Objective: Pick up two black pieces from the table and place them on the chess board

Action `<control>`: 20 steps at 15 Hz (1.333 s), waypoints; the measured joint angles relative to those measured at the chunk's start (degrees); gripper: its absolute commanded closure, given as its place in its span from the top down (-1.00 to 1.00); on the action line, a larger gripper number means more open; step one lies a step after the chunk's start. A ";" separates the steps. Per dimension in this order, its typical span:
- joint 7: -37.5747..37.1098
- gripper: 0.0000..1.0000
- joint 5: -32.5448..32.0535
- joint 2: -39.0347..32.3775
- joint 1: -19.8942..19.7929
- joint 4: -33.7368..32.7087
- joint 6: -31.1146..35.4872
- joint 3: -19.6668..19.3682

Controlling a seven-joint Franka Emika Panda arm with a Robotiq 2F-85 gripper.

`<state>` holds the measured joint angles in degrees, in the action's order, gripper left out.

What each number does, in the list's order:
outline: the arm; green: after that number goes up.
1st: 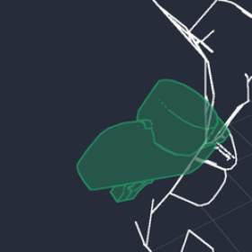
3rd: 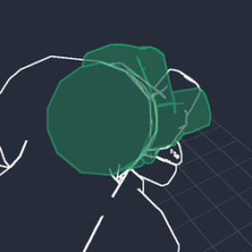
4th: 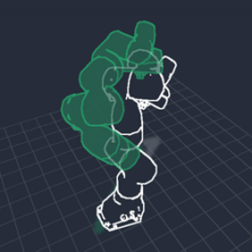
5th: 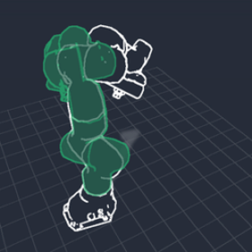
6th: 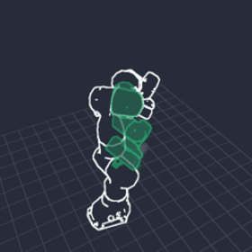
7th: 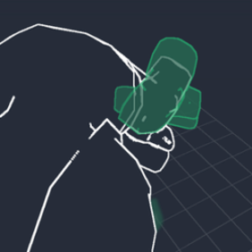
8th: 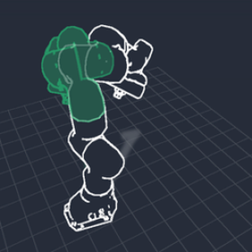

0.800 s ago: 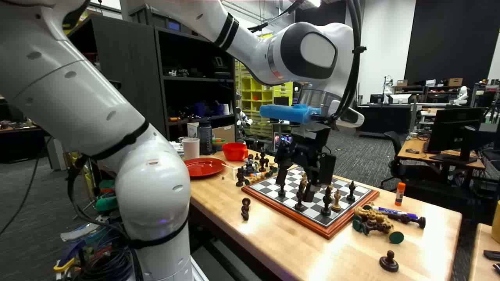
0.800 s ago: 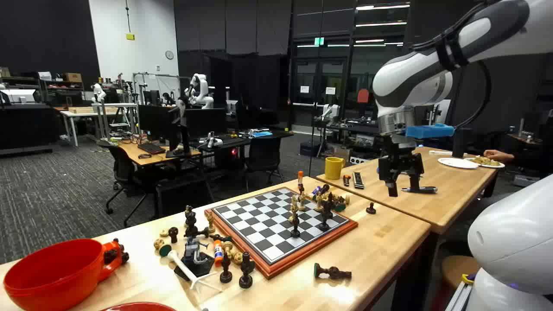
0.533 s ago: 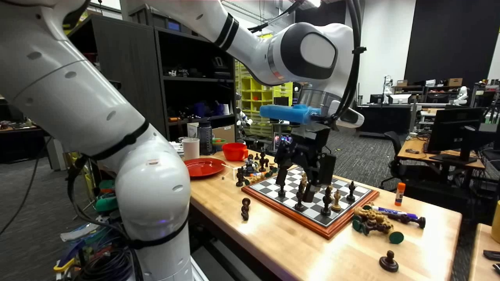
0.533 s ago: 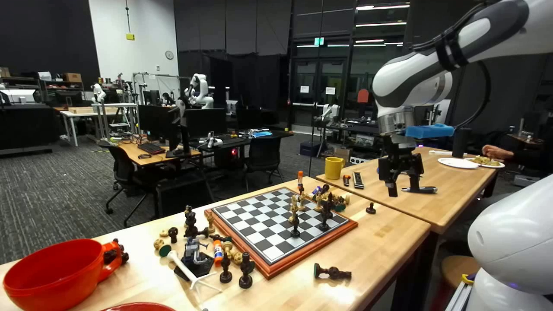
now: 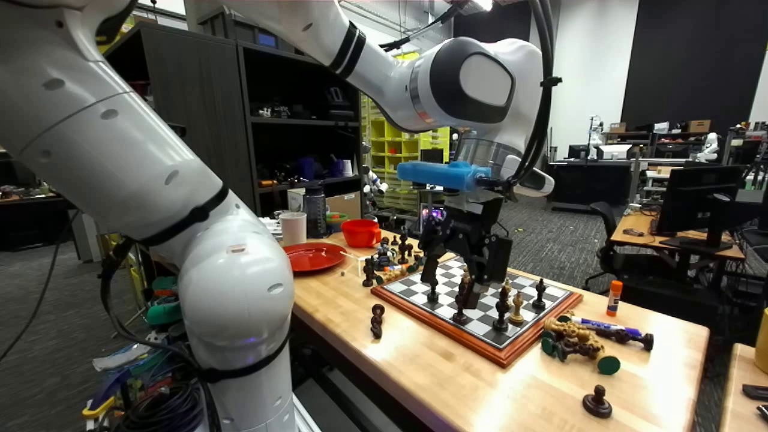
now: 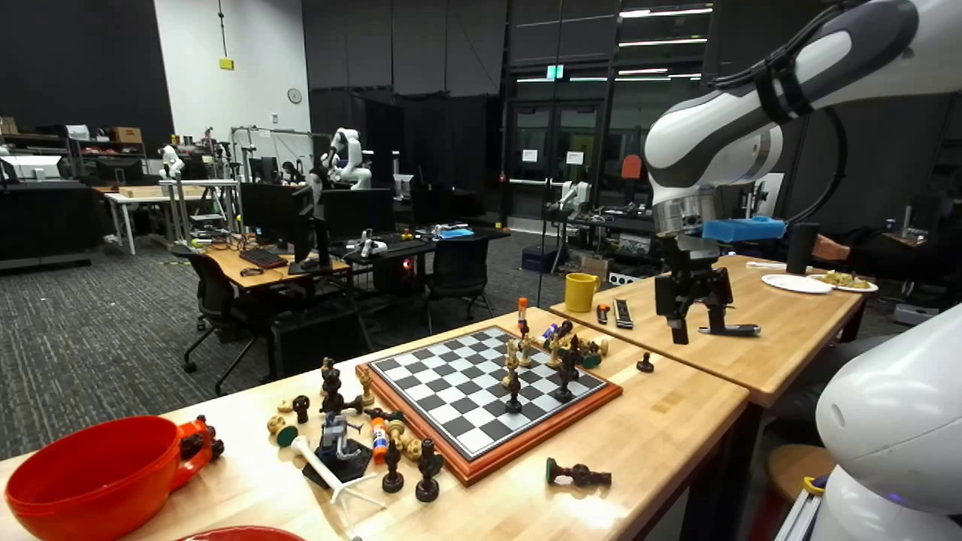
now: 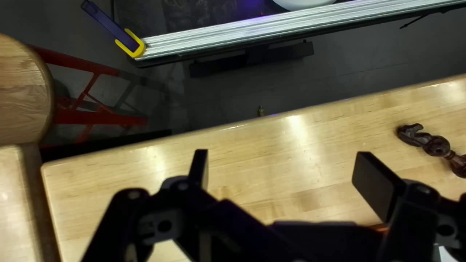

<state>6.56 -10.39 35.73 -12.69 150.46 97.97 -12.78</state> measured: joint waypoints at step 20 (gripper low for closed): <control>7.03 1.00 9.49 12.50 17.89 8.42 3.28 9.22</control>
<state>13.59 -0.90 48.23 5.20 158.88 101.26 -3.56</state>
